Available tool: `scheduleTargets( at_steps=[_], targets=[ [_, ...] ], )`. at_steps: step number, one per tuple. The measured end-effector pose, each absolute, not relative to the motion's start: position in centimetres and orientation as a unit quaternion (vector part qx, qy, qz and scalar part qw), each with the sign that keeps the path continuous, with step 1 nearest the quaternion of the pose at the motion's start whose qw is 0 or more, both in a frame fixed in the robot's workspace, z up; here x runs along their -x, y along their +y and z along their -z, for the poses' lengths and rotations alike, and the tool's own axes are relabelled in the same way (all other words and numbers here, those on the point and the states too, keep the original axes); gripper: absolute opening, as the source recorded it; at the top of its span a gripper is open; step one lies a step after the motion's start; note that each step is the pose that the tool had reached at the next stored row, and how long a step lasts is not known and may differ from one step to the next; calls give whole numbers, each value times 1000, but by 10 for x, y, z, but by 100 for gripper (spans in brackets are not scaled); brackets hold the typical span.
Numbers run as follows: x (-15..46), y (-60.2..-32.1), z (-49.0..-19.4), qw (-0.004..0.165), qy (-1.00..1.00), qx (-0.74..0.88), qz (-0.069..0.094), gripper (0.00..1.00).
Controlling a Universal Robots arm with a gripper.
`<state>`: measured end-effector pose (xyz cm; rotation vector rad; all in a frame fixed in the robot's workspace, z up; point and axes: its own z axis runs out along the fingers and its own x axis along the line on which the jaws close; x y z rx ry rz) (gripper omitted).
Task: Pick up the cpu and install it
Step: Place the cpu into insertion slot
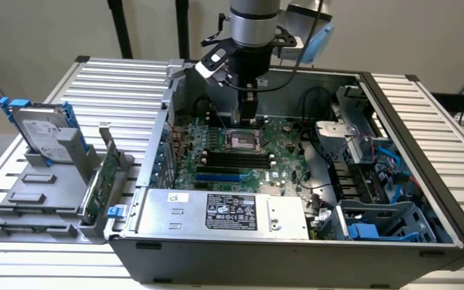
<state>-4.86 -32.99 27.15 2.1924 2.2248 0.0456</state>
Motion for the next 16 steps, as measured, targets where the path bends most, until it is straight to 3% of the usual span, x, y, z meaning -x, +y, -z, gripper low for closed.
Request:
scheduleTargets(
  at_steps=[16],
  targets=[
    [45,-330,-242,9,712,-702,-15,55]
  ],
)
